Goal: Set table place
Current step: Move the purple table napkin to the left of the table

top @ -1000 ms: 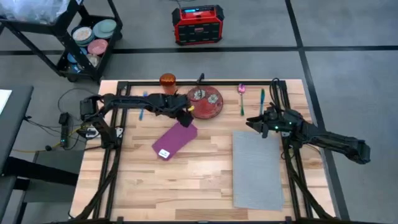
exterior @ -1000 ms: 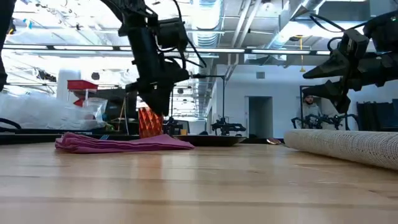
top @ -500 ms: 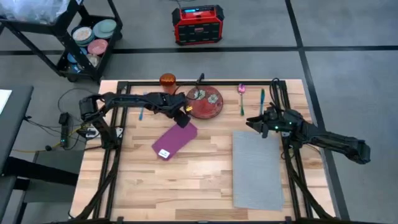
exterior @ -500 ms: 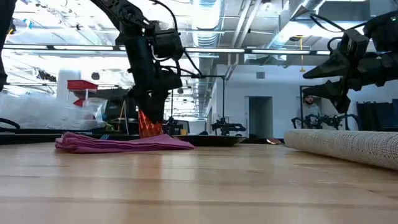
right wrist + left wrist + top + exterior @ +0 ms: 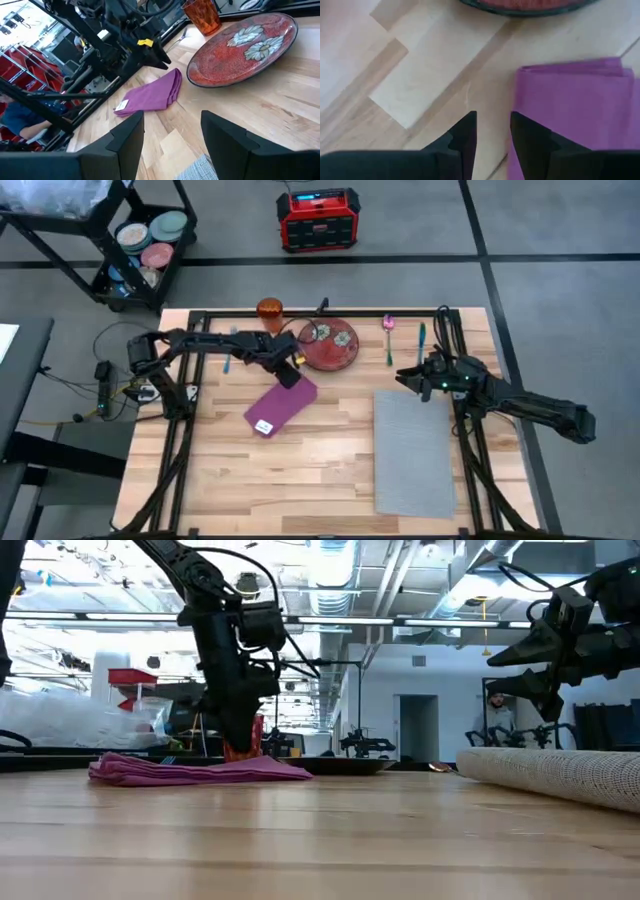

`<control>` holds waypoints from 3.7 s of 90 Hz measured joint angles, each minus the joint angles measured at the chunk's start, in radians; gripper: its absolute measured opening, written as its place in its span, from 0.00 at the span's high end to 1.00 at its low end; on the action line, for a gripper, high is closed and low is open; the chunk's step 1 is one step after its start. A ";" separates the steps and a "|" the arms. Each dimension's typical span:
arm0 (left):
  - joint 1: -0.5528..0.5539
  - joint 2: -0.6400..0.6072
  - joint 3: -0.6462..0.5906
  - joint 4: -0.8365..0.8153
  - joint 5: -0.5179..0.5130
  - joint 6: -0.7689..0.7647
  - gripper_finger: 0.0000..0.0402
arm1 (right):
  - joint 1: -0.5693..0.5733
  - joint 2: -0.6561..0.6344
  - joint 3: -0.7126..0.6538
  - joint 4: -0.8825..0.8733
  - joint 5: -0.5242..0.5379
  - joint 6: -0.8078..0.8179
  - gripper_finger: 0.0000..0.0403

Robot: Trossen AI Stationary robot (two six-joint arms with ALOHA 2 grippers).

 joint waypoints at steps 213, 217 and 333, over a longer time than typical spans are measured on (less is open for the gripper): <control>-0.043 0.180 0.149 -0.100 0.096 0.104 0.54 | 0.000 -0.001 0.000 0.001 0.000 -0.025 0.54; -0.047 0.192 0.150 -0.083 0.097 0.103 0.54 | 0.000 0.000 0.000 0.001 0.000 -0.025 0.54; -0.186 -0.113 0.364 -0.324 0.077 -0.358 1.00 | 0.000 0.106 0.000 0.005 0.004 -0.025 0.54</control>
